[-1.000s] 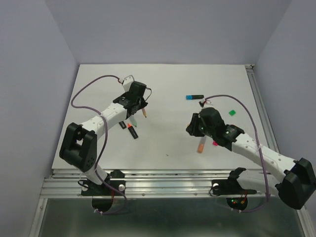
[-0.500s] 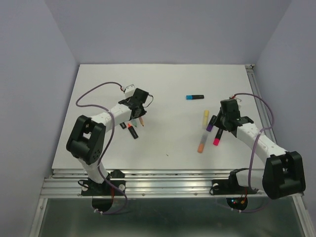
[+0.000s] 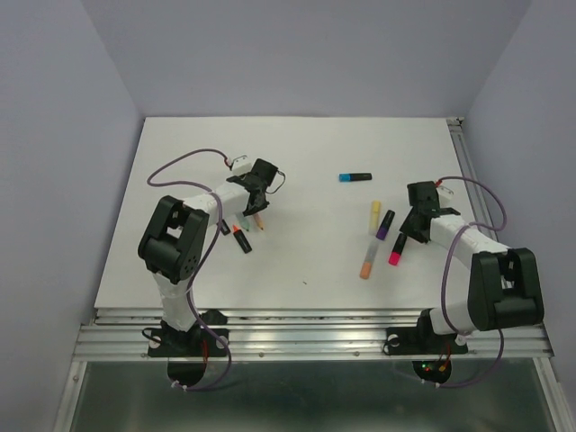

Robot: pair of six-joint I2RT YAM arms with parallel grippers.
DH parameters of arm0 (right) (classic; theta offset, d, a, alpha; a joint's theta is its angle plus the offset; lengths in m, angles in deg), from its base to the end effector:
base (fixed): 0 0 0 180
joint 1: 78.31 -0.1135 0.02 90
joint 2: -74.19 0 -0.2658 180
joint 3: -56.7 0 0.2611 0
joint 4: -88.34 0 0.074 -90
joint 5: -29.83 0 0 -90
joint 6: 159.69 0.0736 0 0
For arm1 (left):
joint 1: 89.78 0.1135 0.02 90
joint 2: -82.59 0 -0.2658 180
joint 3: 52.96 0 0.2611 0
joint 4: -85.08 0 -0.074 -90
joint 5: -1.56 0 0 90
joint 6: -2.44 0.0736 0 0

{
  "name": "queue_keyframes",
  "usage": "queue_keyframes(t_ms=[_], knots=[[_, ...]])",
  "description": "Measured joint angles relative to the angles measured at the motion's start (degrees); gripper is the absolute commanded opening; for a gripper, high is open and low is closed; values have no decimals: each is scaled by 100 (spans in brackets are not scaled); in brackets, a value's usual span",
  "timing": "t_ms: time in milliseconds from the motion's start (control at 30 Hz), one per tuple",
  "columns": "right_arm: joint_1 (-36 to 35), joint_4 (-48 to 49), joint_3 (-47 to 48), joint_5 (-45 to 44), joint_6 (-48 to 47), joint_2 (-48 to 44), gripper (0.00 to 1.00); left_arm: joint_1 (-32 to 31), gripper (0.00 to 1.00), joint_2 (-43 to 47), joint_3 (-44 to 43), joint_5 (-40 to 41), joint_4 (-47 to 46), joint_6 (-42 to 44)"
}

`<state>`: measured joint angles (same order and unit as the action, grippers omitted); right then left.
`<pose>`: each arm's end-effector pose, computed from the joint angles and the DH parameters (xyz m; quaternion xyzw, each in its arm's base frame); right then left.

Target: Open the pen caps

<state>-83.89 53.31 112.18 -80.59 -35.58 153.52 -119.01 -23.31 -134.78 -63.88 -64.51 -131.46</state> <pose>0.2846 0.0020 0.1467 0.2797 0.9071 -0.0710 0.3063 0.3754 -0.1750 0.1479 -0.1831 0.9147 -0.0148 0.3600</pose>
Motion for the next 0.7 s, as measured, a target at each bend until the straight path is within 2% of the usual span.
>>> queue_keyframes(t_ms=[200,367,433,467,500,667,700], knots=[[42,72,221,-72,-7,533,8,0,61,0,-35,31,52,39],[76,37,463,-96,-26,885,8,-20,71,0,-68,15,72,63],[76,24,595,-111,-33,968,10,-61,79,0,-74,-7,74,101],[76,24,623,-111,-39,981,11,-92,90,2,-85,-15,81,114],[76,24,691,-125,-46,999,13,-136,93,11,-94,-24,79,129],[125,15,927,-164,-55,1119,23,-433,94,186,-96,-111,79,227],[142,11,964,-166,-59,1165,29,-501,94,264,-98,-170,76,258]])
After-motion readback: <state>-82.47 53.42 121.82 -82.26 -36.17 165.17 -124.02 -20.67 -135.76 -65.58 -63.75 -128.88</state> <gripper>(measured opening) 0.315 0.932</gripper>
